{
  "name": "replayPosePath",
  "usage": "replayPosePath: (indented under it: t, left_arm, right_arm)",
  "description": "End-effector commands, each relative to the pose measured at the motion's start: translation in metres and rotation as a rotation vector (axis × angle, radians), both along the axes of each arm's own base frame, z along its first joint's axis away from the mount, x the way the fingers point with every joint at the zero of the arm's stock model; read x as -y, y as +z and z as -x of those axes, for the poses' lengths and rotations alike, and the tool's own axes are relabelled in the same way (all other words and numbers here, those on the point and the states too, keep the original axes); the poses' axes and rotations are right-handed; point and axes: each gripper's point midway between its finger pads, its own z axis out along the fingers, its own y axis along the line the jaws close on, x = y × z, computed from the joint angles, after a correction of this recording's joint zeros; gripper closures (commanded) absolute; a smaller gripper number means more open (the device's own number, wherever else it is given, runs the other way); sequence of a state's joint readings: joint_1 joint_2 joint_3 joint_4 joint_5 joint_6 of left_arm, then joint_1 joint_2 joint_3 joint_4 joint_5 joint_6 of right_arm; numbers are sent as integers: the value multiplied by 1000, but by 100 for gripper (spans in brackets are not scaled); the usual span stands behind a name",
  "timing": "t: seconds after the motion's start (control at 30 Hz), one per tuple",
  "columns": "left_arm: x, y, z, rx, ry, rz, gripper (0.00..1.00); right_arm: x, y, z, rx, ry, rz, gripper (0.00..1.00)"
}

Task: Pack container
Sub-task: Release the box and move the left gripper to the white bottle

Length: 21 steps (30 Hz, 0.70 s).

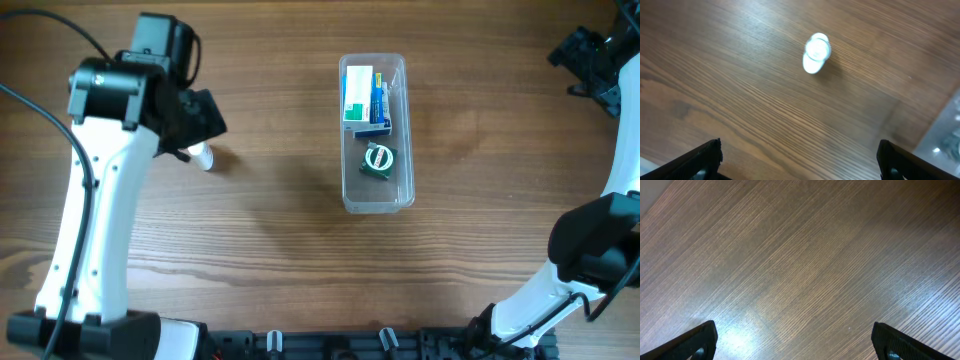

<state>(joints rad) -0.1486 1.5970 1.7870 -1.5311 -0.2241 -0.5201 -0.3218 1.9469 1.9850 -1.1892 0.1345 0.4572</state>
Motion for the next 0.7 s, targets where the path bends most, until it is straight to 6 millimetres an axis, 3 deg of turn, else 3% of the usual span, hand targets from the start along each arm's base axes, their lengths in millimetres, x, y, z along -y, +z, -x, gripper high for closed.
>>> replayPosePath:
  t: [0.0,0.23,0.47,0.67]
  left_arm:
    - [-10,-21,-15,-58,17,23,0]
    - [9,-61,-55,-91,-104,129,0]
    - [10,-105,-62,-216,-118,133,0]
    - [3,-129,-63,-285,-120,129,0]
  right_arm:
    - [0,-4,-2,-2,-11,-8,0]
    - [0,-4,-2,-2,-11,-8,1]
    - [0,-4,-2,-2,-11,-8,0]
    - [0,-4,-2,-2,-11,-8,0]
